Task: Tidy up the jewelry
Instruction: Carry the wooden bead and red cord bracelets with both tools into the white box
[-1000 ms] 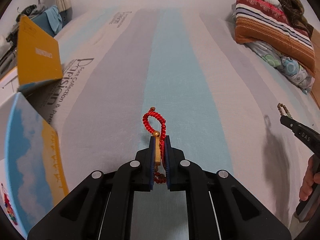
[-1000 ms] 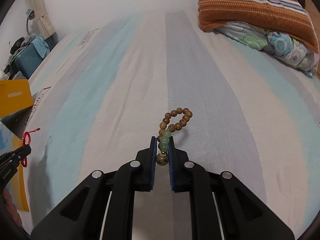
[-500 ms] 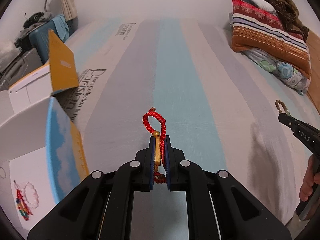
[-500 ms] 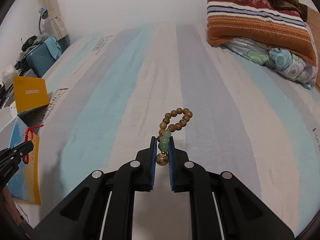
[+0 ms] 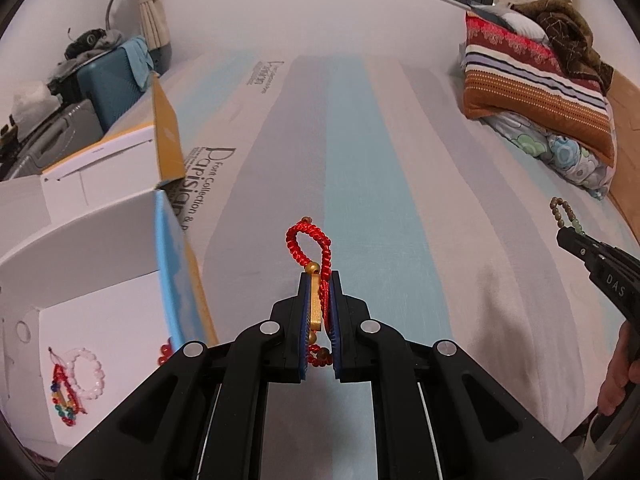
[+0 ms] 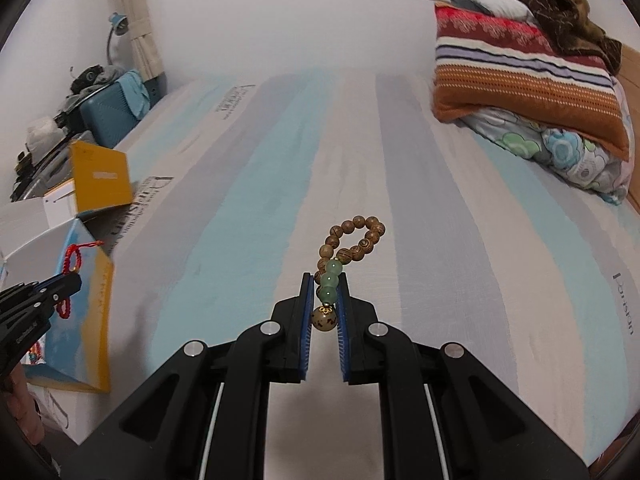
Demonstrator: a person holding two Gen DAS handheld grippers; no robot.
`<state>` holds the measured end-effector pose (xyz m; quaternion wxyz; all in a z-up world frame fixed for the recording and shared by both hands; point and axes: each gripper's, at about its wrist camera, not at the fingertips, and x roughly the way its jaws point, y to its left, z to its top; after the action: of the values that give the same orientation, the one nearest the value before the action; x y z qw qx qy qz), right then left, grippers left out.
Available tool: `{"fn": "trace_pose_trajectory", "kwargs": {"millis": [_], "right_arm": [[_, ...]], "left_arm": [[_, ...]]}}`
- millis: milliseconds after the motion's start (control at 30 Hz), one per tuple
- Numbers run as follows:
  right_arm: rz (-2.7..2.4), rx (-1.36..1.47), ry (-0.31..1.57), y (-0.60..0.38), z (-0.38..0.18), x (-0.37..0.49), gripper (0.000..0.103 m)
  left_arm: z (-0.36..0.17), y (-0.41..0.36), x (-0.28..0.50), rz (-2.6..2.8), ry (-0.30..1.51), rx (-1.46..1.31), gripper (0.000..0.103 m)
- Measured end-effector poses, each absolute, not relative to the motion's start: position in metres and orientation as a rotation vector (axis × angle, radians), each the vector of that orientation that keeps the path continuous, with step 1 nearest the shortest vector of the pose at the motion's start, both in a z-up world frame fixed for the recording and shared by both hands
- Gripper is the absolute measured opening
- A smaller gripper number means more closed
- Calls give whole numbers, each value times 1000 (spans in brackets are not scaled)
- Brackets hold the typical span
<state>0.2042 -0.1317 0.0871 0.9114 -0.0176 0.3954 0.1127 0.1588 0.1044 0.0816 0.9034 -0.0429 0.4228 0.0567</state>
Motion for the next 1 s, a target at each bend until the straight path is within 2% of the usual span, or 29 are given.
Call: {"fn": "trace_pose_trajectory", "kwargs": {"millis": [433, 700, 1000], "right_arm": [[381, -53, 790, -35, 107, 152, 10], [480, -91, 761, 39, 123, 121, 10], [603, -176, 760, 127, 116, 84, 10]], "left_arm": [[114, 142, 112, 157, 824, -120, 8], [121, 206, 67, 247, 793, -164, 8], [110, 280, 25, 363, 810, -204, 8]]}}
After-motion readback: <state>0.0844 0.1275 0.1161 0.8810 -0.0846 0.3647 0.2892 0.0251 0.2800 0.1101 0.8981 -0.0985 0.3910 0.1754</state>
